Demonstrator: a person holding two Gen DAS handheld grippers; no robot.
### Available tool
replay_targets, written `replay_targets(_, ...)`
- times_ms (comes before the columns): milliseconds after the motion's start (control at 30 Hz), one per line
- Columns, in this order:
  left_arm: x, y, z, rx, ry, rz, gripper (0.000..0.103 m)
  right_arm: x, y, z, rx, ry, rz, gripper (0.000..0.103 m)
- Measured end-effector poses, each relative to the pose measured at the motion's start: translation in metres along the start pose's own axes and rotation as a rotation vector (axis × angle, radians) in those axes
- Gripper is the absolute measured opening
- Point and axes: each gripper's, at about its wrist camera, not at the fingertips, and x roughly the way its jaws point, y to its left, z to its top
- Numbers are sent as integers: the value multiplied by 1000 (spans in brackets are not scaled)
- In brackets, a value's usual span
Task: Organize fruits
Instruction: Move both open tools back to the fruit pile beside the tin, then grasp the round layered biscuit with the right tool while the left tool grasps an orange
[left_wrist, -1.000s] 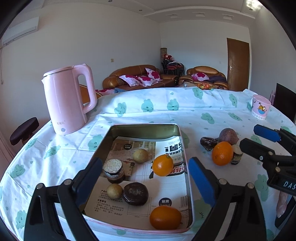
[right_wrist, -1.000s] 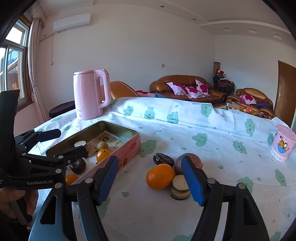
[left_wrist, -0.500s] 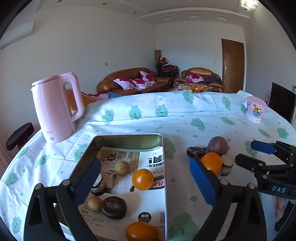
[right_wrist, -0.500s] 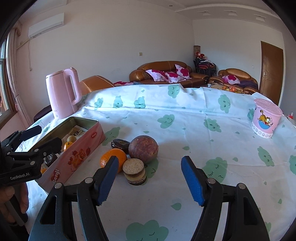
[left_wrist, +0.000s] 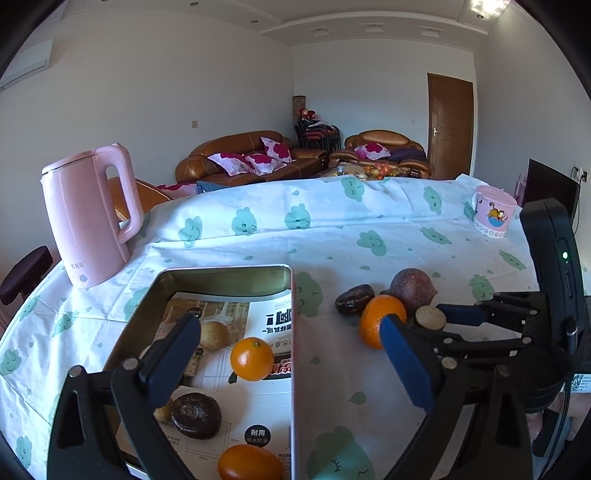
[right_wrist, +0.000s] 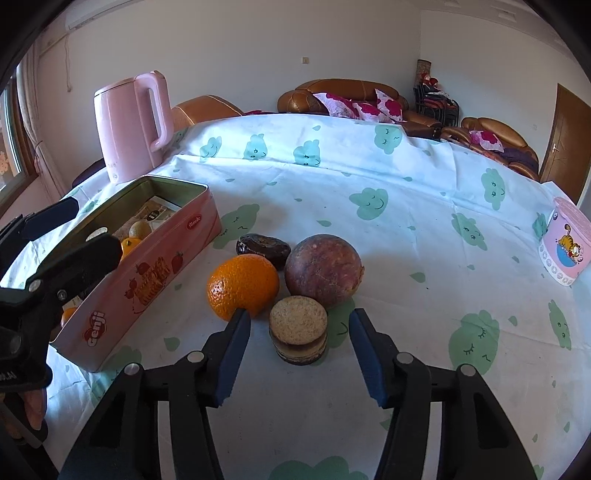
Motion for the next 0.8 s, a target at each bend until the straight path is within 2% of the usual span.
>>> replay_targets(67, 1, -2, -1, 4, 3, -4, 100, 1, -3, 0, 16, 10, 25, 38)
replay_targets(267, 2, -18, 0, 27, 9, -26, 100, 4, -1, 0, 12, 30, 29, 37)
replay_targets(367, 1, -29, 1, 54, 3, -26, 98, -2, -2, 0, 16, -4, 24, 36)
replay_targets(433, 3, -35, 2, 61, 13, -48, 98, -11, -6, -2, 29, -40, -11, 36)
replay_targets(500, 9, -40, 3, 57, 36, -72, 97, -18, -12, -4, 49, -65, -49, 36)
replay_targets(633, 26, -54, 3, 54, 109, -135, 88, -24, -30, -7, 80, -76, -126, 36)
replay_targets(733, 43, -65, 3, 66, 175, -159, 81, -25, -45, -8, 121, -73, -120, 36)
replay_targets(800, 51, -70, 1, 65, 211, -188, 81, -27, -51, -9, 139, -80, -108, 36)
